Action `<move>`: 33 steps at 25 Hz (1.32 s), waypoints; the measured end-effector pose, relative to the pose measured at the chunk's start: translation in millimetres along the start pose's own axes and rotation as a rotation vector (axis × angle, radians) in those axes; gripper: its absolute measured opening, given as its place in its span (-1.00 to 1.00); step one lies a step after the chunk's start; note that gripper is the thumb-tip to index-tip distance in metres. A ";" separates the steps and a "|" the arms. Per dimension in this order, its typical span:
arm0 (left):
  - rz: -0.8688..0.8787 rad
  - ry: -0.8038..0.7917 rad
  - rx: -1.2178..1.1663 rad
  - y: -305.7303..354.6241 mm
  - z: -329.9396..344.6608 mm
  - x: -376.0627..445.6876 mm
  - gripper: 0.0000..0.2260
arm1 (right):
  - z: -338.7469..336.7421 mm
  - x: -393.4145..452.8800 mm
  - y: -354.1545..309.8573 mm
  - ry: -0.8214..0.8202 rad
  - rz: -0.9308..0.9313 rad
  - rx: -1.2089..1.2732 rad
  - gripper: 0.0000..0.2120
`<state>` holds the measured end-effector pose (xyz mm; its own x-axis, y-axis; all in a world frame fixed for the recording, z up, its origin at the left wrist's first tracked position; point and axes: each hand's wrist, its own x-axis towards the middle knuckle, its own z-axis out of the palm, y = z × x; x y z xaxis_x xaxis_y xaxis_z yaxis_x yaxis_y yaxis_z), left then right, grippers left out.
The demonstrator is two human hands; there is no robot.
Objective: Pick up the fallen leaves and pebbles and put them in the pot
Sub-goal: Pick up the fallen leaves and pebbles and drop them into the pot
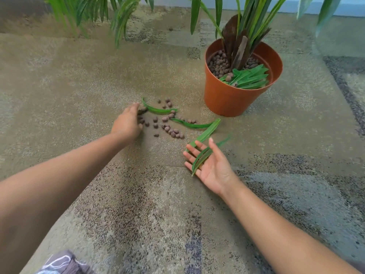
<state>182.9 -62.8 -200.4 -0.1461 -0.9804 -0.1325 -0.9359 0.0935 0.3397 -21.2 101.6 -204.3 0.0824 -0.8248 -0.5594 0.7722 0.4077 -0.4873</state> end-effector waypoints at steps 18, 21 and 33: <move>0.150 -0.044 0.034 -0.6 -8.1 20.6 -0.79 | -17.4 5.6 10.7 -0.048 -0.031 0.042 -0.71; 0.034 -0.056 -0.115 14.0 -10.9 10.6 -0.85 | -16.3 4.4 10.4 -0.036 -0.023 0.037 -0.71; 0.172 -0.478 -0.446 133.0 25.2 -91.0 -0.84 | -9.6 2.8 11.0 0.001 -0.065 0.181 -0.68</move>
<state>63.6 43.2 -166.7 -0.5030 -0.7636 -0.4047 -0.6796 0.0601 0.7311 -18.5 107.5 -217.6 0.0284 -0.8464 -0.5318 0.8764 0.2769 -0.3940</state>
